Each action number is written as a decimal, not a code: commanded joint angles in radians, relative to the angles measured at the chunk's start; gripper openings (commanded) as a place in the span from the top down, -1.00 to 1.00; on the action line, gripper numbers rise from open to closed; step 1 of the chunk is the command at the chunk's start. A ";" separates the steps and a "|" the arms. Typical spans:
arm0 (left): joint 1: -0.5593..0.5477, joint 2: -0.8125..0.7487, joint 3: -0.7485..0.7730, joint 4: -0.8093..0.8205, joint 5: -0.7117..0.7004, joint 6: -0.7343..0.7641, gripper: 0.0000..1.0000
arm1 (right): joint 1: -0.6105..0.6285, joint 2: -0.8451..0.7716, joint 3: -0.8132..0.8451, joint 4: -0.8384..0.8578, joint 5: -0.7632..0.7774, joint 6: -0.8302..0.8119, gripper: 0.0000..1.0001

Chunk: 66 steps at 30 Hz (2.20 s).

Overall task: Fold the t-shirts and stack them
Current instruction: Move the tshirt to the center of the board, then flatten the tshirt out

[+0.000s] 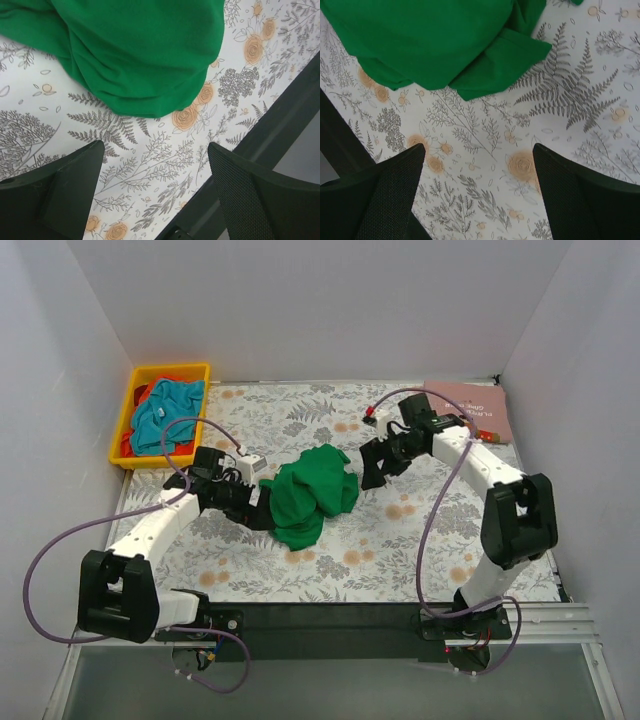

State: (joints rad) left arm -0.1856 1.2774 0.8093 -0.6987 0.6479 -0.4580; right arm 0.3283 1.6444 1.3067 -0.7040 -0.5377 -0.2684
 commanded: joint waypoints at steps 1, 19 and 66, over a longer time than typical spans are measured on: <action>-0.026 -0.033 0.005 0.106 -0.074 -0.030 -0.71 | 0.035 0.113 0.094 0.079 0.021 0.060 -0.89; -0.166 0.381 0.545 0.168 -0.091 -0.071 -0.75 | 0.107 0.474 0.299 0.089 -0.016 0.117 -0.11; -0.037 0.065 0.796 -0.234 0.145 0.108 1.00 | -0.169 -0.413 0.184 -0.104 0.254 -0.328 0.97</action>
State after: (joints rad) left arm -0.2382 1.3800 1.7016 -0.8452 0.8093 -0.4316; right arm 0.1879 1.2308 1.5639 -0.7708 -0.4454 -0.4988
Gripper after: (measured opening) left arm 0.031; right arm 0.036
